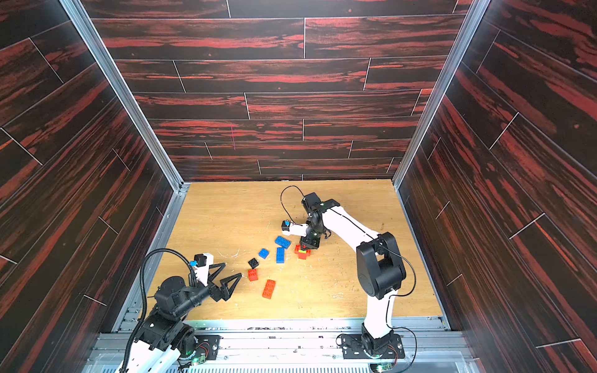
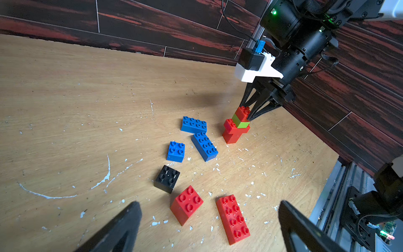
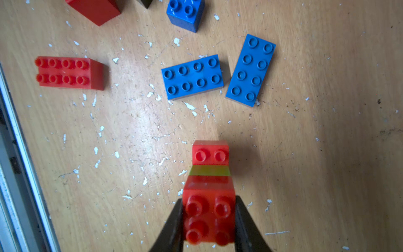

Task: Assemble the letter f with lego
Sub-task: Assemble the lego brick with the lego brick.

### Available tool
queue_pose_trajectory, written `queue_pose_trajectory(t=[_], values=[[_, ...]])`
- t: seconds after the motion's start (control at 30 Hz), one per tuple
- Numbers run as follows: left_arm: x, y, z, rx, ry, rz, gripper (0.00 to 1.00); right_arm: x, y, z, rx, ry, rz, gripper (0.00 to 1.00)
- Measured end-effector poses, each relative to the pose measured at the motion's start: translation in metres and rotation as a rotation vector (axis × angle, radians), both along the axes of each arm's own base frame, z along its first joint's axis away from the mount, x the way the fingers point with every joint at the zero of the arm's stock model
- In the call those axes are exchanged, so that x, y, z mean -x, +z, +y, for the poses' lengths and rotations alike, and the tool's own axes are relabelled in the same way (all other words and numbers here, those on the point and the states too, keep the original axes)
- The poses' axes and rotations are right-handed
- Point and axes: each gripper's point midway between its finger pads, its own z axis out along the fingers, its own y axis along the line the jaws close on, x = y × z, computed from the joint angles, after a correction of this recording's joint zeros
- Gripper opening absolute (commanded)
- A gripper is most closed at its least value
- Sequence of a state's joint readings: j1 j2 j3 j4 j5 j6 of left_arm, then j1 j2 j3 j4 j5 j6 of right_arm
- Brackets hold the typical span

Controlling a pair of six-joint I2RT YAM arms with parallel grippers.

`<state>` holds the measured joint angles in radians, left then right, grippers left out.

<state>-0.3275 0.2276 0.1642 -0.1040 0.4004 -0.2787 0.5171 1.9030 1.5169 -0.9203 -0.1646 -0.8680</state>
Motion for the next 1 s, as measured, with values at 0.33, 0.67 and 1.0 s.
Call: queue_pose_trajectory(t=[0.33, 0.67, 1.0], values=[[0.0000, -0.0001, 0.0000, 0.000, 0.000, 0.000, 1.00, -0.0010, 0.0031, 0.0004, -0.001, -0.018, -0.002, 0.32], [0.0000, -0.0001, 0.0000, 0.000, 0.000, 0.000, 1.00, -0.0014, 0.0052, -0.0009, 0.017, -0.031, -0.029, 0.32], [0.0000, -0.0001, 0.0000, 0.000, 0.000, 0.000, 1.00, -0.0016, 0.0055, -0.0013, 0.017, -0.036, -0.028, 0.33]])
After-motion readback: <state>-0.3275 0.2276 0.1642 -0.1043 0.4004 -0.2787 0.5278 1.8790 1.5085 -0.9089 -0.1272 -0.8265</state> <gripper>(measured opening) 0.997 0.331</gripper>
